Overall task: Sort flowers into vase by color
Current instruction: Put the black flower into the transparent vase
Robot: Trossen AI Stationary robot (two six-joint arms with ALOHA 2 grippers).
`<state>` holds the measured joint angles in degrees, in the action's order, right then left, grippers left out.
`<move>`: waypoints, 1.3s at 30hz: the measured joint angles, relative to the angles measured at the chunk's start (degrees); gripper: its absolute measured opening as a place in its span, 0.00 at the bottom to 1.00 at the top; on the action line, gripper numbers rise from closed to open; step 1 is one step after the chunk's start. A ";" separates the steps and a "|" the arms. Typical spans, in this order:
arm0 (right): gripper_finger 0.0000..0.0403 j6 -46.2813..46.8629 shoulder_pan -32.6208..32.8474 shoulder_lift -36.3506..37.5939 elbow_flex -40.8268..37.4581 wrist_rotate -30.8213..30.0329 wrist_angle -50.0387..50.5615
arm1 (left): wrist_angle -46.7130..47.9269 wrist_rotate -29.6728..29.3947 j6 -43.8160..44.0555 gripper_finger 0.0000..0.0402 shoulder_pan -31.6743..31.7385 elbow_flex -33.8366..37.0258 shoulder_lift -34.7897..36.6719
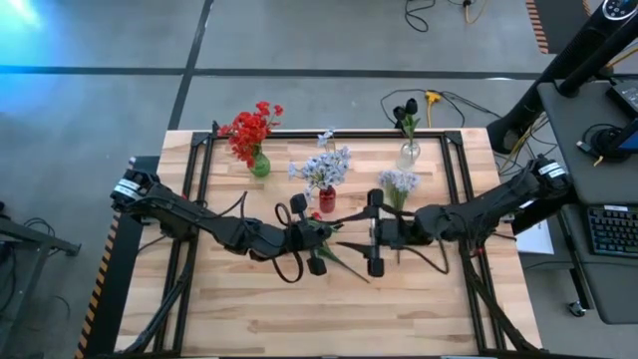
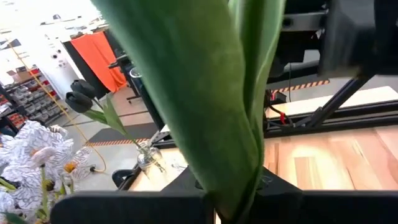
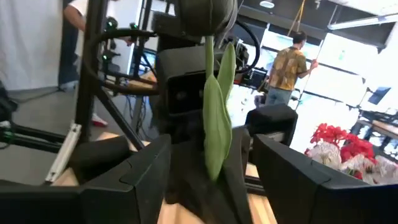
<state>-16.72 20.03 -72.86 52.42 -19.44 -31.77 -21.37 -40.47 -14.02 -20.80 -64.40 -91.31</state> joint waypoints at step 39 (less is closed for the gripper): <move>0.03 0.21 -4.50 -5.01 9.45 4.83 7.91 | 0.95 -8.62 1.73 0.11 -0.26 -0.07 -0.21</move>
<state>-16.51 15.53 -77.88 61.87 -14.61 -23.86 -20.42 -49.08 -12.29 -21.06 -64.47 -91.53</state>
